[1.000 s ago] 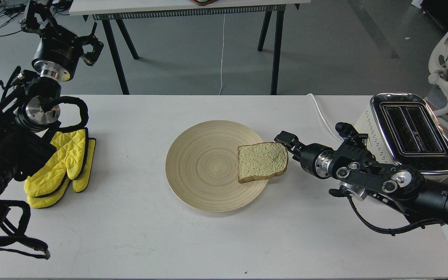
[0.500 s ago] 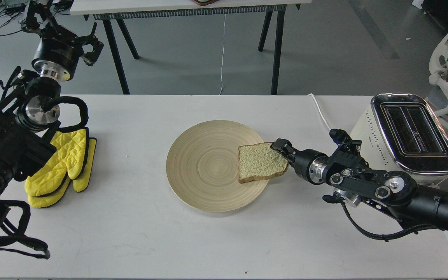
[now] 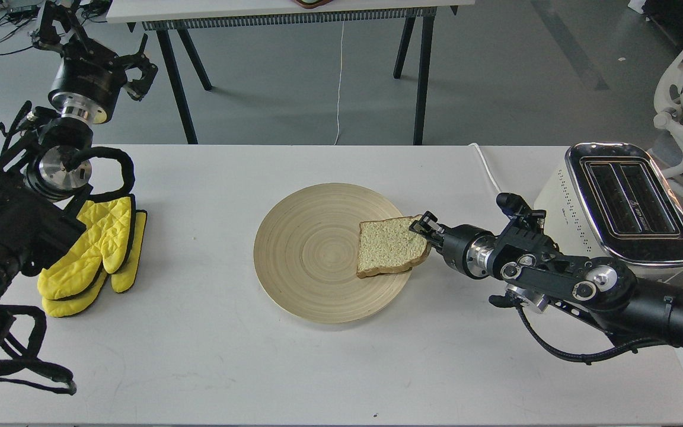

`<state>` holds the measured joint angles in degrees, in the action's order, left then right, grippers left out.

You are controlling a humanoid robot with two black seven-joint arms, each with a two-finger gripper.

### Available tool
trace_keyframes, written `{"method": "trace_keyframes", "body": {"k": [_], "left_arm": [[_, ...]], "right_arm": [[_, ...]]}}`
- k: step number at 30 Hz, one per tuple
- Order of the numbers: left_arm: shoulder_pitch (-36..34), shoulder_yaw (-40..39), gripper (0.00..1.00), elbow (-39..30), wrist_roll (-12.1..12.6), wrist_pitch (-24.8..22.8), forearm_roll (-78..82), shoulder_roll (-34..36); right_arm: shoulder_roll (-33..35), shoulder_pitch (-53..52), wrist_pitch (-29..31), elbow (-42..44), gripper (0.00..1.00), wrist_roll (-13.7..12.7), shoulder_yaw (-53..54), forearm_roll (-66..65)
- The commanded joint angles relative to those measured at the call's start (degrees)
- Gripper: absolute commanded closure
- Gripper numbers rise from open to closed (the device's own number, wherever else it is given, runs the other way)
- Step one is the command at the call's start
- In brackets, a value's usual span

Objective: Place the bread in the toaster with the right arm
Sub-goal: 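Lift the bread slice with the right gripper up above the toaster, then lower the bread slice into the toaster slot with the right gripper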

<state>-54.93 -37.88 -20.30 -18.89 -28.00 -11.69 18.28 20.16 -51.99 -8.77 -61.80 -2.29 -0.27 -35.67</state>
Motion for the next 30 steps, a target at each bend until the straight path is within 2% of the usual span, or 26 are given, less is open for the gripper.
{"method": "trace_keyframes", "body": {"k": [1, 7, 15, 18, 23, 30], "left_arm": [[0.0, 0.0, 0.0, 0.0, 0.0, 0.0, 0.0, 0.0], [-0.09, 0.09, 0.0, 0.0, 0.0, 0.0, 0.0, 0.0], [0.0, 0.09, 0.0, 0.0, 0.0, 0.0, 0.0, 0.0], [0.0, 0.09, 0.0, 0.0, 0.0, 0.0, 0.0, 0.0], [0.0, 0.0, 0.0, 0.0, 0.0, 0.0, 0.0, -0.08], [0.0, 0.0, 0.0, 0.0, -0.09, 0.0, 0.0, -0.09]], "right_arm": [[4.0, -2.05, -0.02, -3.32, 0.94, 0.0, -0.17, -1.25], [10.23, -6.97, 0.07, -6.22, 0.94, -0.09, -0.26, -1.51], [25.52, -17.25, 0.59, -15.71, 0.94, -0.09, -0.52, -8.97], [32.54, -19.89, 3.22, -19.75, 0.94, -0.87, -0.78, -13.36], [42.75, -20.08, 7.27, -22.75, 0.94, -1.58, -2.8, -26.63], [51.63, -19.64, 9.64, -25.12, 0.95, -1.76, -2.8, -29.02]]}}
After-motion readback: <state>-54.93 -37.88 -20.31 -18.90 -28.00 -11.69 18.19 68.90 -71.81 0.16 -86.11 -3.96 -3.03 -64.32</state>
